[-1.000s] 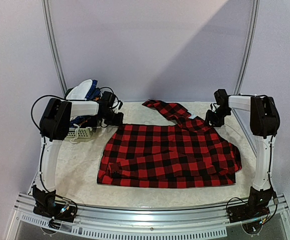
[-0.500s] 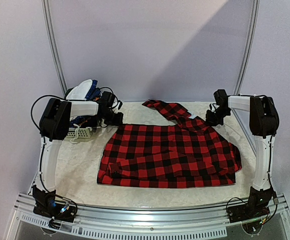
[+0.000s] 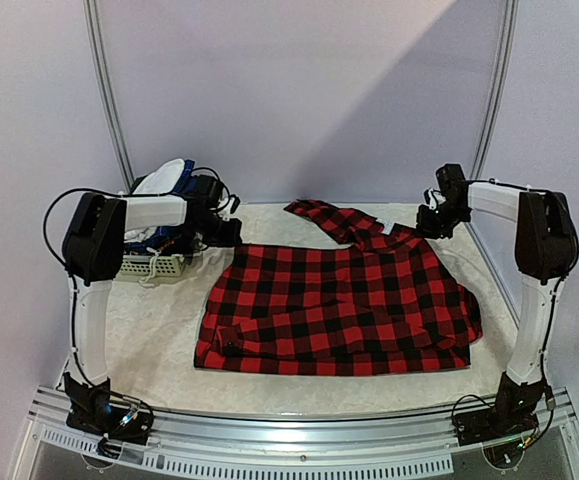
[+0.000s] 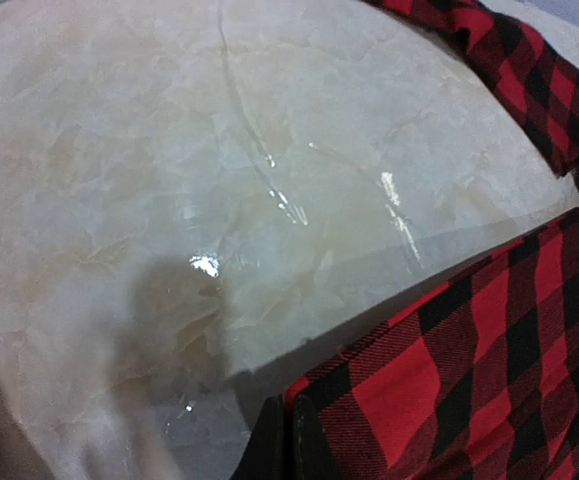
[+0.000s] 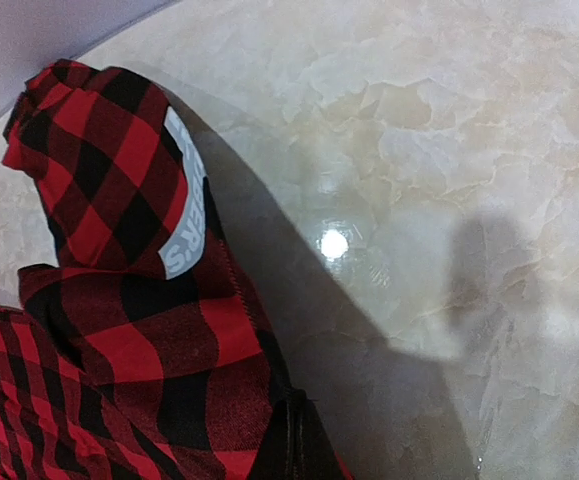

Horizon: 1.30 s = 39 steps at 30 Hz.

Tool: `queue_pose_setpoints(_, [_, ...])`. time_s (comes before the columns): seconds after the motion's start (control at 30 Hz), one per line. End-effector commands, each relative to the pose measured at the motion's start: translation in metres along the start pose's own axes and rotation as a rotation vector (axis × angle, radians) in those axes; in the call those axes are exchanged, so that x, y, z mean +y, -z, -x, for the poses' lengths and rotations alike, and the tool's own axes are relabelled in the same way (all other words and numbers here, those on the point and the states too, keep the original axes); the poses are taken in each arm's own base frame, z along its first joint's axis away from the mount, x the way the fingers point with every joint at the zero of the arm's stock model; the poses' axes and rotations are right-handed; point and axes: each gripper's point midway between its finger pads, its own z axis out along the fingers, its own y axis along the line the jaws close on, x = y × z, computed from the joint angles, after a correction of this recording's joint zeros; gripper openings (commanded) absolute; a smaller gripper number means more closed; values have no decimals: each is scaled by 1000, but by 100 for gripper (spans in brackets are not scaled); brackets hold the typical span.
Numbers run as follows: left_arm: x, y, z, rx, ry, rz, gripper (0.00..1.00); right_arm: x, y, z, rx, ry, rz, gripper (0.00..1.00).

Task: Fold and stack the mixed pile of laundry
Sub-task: Pick up the 1/3-folded shirt from the center of the board, then fold the 1/3-folded shirt at the center of the board.

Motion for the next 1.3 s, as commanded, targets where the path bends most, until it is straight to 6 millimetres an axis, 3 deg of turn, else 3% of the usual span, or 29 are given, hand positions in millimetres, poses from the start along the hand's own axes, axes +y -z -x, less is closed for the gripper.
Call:
queue_pose_setpoints(0.0, [-7, 27, 9, -28, 10, -20, 0, 16, 26, 9, -67, 32, 55, 0])
queue_pose_setpoints(0.37, [-13, 48, 1, -44, 11, -29, 0, 28, 67, 1, -131, 56, 103, 0])
queue_pose_setpoints(0.77, [-16, 67, -14, -56, 9, -24, 0, 32, 94, -21, -169, 62, 127, 0])
queue_pose_setpoints(1.0, [-36, 76, -17, -68, -20, -54, 0, 27, 87, -30, -157, 50, 113, 0])
queue_pose_setpoints(1.27, [-73, 102, -39, -62, -95, -52, 0, 7, 86, -52, -146, 34, 25, 0])
